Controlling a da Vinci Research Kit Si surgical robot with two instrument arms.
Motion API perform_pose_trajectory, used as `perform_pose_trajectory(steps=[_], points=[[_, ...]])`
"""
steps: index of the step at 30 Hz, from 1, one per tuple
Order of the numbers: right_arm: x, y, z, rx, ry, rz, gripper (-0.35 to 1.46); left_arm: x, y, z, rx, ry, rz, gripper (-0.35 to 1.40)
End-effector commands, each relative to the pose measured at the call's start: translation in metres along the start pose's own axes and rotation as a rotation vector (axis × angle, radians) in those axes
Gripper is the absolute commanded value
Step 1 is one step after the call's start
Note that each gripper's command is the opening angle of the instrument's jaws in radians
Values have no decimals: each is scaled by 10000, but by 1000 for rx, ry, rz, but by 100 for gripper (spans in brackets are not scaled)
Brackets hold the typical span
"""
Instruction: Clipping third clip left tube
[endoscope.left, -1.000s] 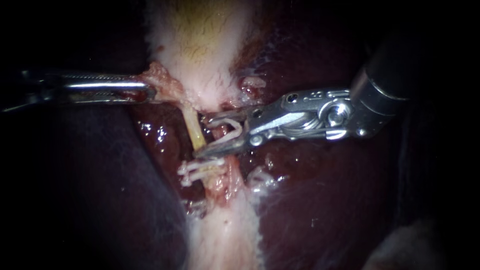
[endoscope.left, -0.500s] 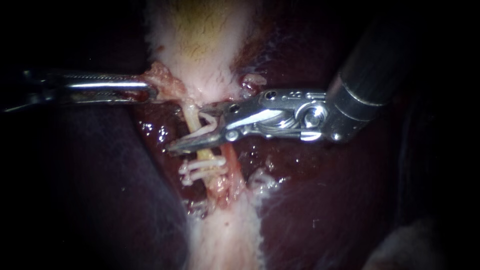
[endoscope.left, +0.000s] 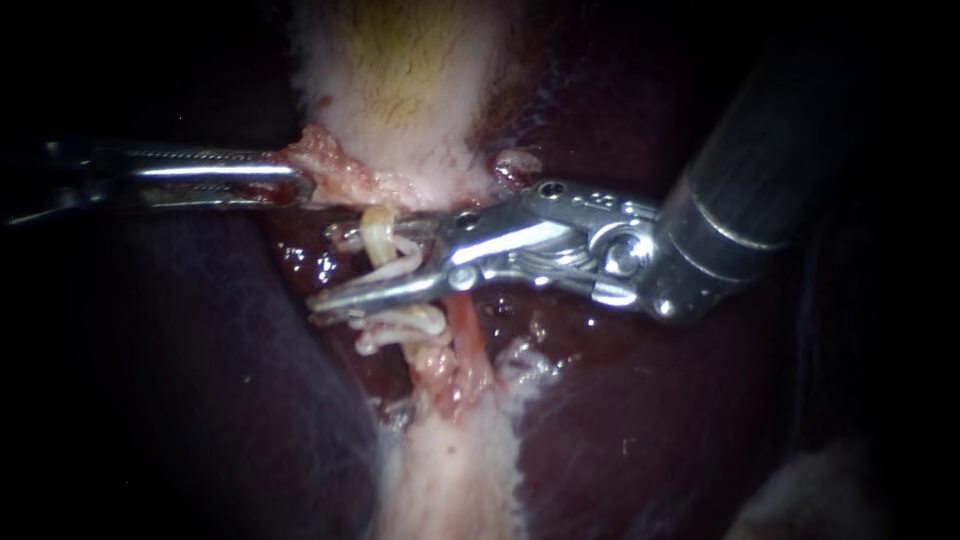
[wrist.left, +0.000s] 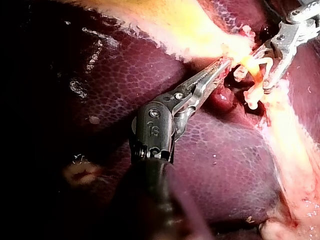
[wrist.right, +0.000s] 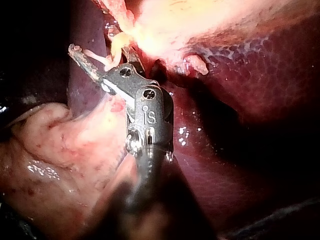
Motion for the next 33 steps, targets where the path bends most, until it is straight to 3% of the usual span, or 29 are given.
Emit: perform_pose_trajectory(steps=[1, 8, 12, 19, 22, 24, 29, 33], points=[[1, -1, 0, 0, 1, 0, 47, 0, 0, 0, 0, 0, 0, -35], [1, 3, -4, 0, 5, 1, 45, 0, -2, 0, -1, 0, 0, -35], [0, 4, -9, -10, 13, 55, 38, 0, -2, 0, -1, 0, 0, -35], [10, 2, -28, -41, 29, 82, 1, -1, -3, 1, -1, 0, 0, -35], [11, 1, -39, -32, 38, 184, -35, -1, -3, 1, -1, 0, 0, -35], [9, 2, -44, -31, 44, 213, -35, -1, -3, 1, -1, 0, 0, -35], [5, 2, -49, -42, -26, 216, -35, -1, -3, 1, -1, 0, 0, -35], [1, 1, -45, -36, -30, 213, -35, -1, -3, 1, -1, 0, 0, -35]])
